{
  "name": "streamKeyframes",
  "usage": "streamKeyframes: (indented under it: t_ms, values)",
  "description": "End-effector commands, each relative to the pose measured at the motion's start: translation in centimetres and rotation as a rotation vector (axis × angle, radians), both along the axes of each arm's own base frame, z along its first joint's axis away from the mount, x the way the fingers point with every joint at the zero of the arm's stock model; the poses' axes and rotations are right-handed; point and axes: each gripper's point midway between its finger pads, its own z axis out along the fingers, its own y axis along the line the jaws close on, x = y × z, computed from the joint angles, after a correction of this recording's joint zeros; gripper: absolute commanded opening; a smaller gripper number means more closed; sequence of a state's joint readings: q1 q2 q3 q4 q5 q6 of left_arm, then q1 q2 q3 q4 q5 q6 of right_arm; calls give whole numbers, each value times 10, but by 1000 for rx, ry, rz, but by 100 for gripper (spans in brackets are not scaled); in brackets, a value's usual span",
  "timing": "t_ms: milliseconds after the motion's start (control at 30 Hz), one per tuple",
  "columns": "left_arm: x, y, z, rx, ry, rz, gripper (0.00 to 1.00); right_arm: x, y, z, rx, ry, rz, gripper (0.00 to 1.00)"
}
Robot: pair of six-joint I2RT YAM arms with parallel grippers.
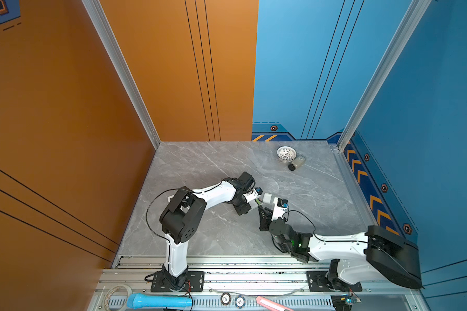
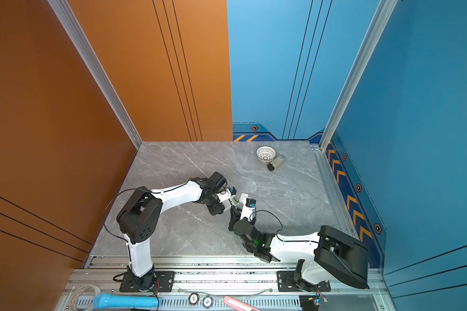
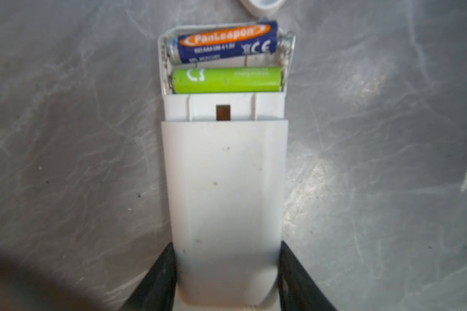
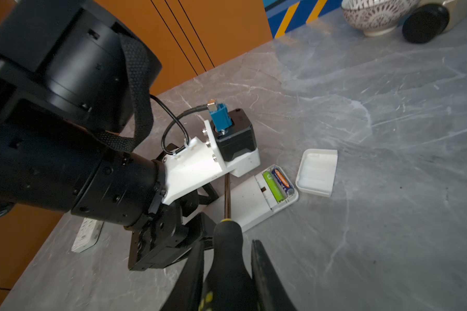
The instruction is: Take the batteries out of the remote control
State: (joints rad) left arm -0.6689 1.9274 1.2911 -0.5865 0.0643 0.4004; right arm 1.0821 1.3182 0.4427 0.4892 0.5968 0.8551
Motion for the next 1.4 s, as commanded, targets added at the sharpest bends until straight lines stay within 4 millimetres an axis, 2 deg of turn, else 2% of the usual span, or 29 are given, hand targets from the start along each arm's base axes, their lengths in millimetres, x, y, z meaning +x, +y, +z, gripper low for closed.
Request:
streamKeyframes:
  t_ms: [0, 200, 533, 733, 1067, 1233, 1367]
  values:
    - [-28, 1, -4, 10, 78, -30, 0, -6, -26, -30, -40, 209, -36, 0]
    - [-28, 1, -6, 20, 44, -25, 0, -3, -39, -28, 54, 335, -60, 0]
    - [-29, 3, -9, 32, 40, -27, 0, -2, -30, -19, 123, 350, -49, 0]
    - [-30, 3, -9, 35, 39, -30, 0, -1, -36, -11, 130, 332, -72, 0]
    - [-29, 3, -9, 35, 30, -34, 0, -6, -39, -15, 118, 361, -64, 0]
    - [-28, 4, -9, 38, 28, -34, 0, -10, -40, -25, 112, 392, -70, 0]
    - [-28, 4, -9, 40, 23, -35, 0, -9, -39, -22, 114, 390, -67, 0]
